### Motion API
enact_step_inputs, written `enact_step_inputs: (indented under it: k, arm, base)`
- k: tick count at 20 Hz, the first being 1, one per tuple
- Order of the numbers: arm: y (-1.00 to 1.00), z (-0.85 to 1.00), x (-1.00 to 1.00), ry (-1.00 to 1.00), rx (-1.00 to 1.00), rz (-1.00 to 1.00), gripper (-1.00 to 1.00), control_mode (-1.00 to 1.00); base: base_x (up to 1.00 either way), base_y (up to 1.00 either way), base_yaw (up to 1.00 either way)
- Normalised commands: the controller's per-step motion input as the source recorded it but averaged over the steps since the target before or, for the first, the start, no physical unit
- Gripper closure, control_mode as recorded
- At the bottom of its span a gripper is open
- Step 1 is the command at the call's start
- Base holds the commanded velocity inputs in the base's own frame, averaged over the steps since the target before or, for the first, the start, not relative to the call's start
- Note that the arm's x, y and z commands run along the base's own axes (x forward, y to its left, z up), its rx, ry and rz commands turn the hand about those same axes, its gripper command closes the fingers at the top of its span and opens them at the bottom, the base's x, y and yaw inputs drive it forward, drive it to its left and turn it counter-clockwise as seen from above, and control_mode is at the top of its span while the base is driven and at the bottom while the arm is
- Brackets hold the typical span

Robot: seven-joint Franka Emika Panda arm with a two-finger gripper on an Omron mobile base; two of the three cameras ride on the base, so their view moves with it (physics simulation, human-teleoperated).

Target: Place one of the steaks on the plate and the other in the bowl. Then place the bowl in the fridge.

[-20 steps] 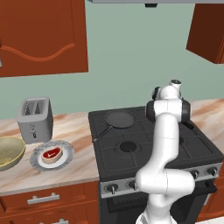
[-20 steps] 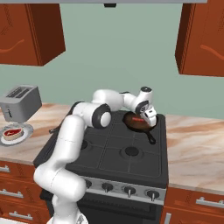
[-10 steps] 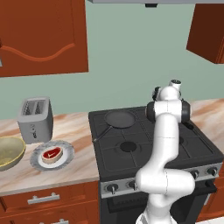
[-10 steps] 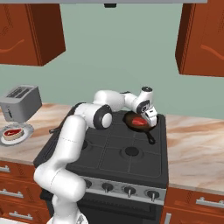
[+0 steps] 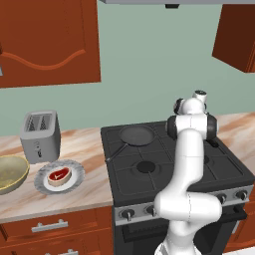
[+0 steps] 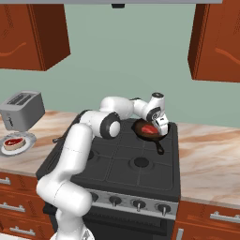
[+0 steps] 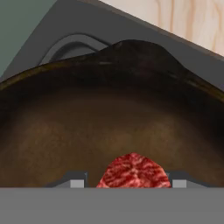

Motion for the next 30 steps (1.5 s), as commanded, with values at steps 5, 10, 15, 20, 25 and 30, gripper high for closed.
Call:
enact_step_inputs:
  k: [5,10,15,20,25,30]
  arm:
    - [0.00,0.00,-0.30,-0.01,0.00,-0.07,1.00,-1.00]
    - [0.00,0.36,-0.18,0.00,0.02,-0.05,1.00,-1.00]
    - [0.02,0.59,-0.33,-0.01,0.02,-0.01,1.00,-1.00]
    - [0.27,0.72,-0.81,-0.05,0.00,0.00,1.00,-1.00]
    - [0.86,0.68,-1.00,0.00,-0.02,0.01,1.00,-1.00]
    - [0.99,0.65,-1.00,0.00,-0.05,0.05,1.00,-1.00]
  base:
    - [0.00,0.00,0.00]
    - [0.00,0.00,0.00]
    - [0.00,0.00,0.00]
    - [0.00,0.00,0.00]
    - [0.00,0.00,0.00]
    - [0.00,0.00,0.00]
